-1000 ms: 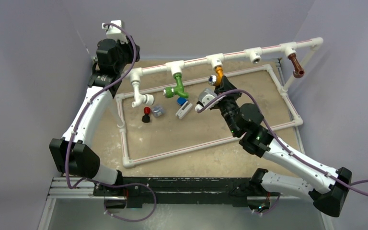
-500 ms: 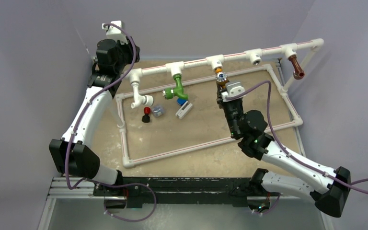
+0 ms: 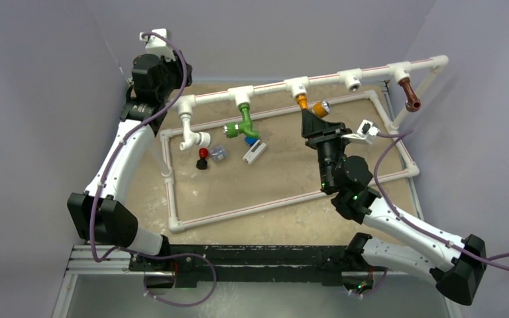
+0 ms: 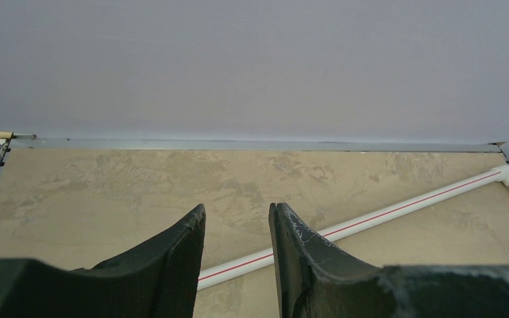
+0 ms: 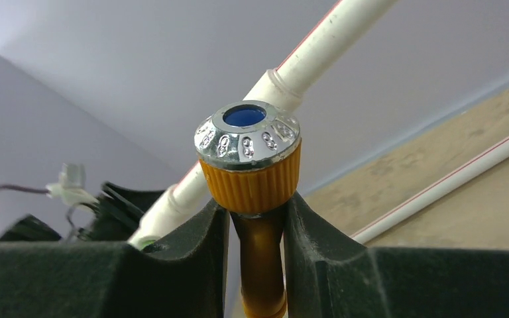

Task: Install the water faucets

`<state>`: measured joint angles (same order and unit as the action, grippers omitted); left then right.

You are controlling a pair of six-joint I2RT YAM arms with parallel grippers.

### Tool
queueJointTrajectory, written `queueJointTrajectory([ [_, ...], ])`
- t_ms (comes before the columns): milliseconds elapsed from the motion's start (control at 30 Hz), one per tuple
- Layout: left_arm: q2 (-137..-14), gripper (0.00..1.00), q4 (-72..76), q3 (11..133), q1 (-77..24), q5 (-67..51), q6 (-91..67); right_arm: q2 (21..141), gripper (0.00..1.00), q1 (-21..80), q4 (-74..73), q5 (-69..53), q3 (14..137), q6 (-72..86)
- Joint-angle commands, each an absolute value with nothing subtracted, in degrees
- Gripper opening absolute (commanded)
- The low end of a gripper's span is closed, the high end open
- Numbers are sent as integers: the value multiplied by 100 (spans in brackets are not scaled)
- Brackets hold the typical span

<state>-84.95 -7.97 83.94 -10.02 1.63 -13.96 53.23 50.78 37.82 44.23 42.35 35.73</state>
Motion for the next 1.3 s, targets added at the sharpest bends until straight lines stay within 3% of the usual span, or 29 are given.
queueJointTrajectory([
  [0, -9002, 40, -1883, 7824, -1037, 79, -1406, 5555, 0, 5253, 3878, 3366, 3943, 6493],
  [300, -8911, 40, -1868, 7815, -1018, 198, -1406, 6124, 0, 4939, 4611, 2590, 3855, 8079],
  [833, -8695, 40, -1768, 7735, -862, 296, -1545, 6451, 1, 4806, 4596, 2227, 4016, 8734],
  [1067, -8716, 40, -1771, 7743, -759, 210, -1608, 5916, 55, 4807, 3942, 2471, 3877, 8261],
  [1267, -8707, 40, -1773, 7743, -712, 191, -1626, 5310, 76, 4807, 3451, 2633, 3641, 7824],
])
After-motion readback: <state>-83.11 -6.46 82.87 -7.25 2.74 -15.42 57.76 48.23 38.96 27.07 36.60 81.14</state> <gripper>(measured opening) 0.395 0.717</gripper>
